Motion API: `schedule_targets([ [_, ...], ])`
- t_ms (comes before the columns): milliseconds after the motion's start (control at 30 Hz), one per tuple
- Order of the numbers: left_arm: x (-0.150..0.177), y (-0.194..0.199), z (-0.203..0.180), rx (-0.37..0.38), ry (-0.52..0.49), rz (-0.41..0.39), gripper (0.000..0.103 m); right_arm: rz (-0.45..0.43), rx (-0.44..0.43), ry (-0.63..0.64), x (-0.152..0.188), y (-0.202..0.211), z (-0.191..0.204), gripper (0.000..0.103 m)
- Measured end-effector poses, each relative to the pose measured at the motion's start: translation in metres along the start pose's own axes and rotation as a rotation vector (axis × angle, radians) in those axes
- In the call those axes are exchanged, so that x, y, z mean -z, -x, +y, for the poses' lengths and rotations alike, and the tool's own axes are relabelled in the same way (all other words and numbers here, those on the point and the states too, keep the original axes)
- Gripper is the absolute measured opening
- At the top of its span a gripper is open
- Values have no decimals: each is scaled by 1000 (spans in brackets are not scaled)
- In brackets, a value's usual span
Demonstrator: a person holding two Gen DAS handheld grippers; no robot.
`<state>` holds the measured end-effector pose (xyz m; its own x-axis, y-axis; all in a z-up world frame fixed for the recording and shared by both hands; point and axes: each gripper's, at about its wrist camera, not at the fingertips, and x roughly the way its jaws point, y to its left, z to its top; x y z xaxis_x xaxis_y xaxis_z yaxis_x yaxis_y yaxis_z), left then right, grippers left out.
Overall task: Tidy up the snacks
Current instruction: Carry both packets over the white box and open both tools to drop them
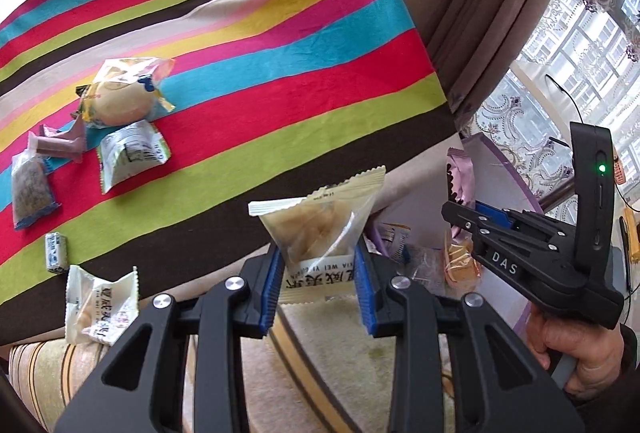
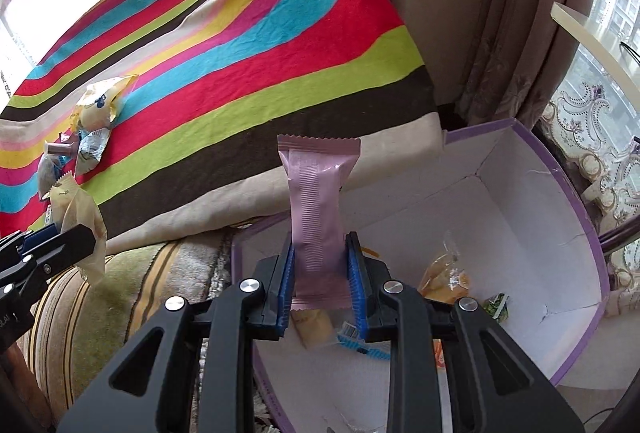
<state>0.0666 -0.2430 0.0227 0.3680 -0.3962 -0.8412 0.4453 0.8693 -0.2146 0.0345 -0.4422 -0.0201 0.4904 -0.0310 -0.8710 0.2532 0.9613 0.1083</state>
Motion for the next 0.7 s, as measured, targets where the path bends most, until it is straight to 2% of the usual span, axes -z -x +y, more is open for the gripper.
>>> schedule_targets([
  [300, -3, -17, -35, 58, -71, 43, 33, -1, 52, -43, 1, -1, -27, 25],
  [467, -2, -23, -47, 152, -76, 74, 33, -7, 86, -67, 2, 2, -39, 25],
  [533, -1, -26, -50, 190, -72, 82, 42, -5, 98, -76, 1, 3, -43, 27],
  [567, 0, -26, -51, 190, -78, 80, 55, -3, 101, -81, 1, 3, -45, 30],
  [600, 0, -25, -53, 185, -82, 74, 61, -1, 105, -88, 1, 4, -47, 32],
  [667, 0, -24, -52, 183, -79, 70, 63, -3, 109, -94, 1, 3, -48, 47],
  [700, 0, -25, -52, 180, -75, 71, 63, -4, 112, -94, 1, 4, -48, 49],
])
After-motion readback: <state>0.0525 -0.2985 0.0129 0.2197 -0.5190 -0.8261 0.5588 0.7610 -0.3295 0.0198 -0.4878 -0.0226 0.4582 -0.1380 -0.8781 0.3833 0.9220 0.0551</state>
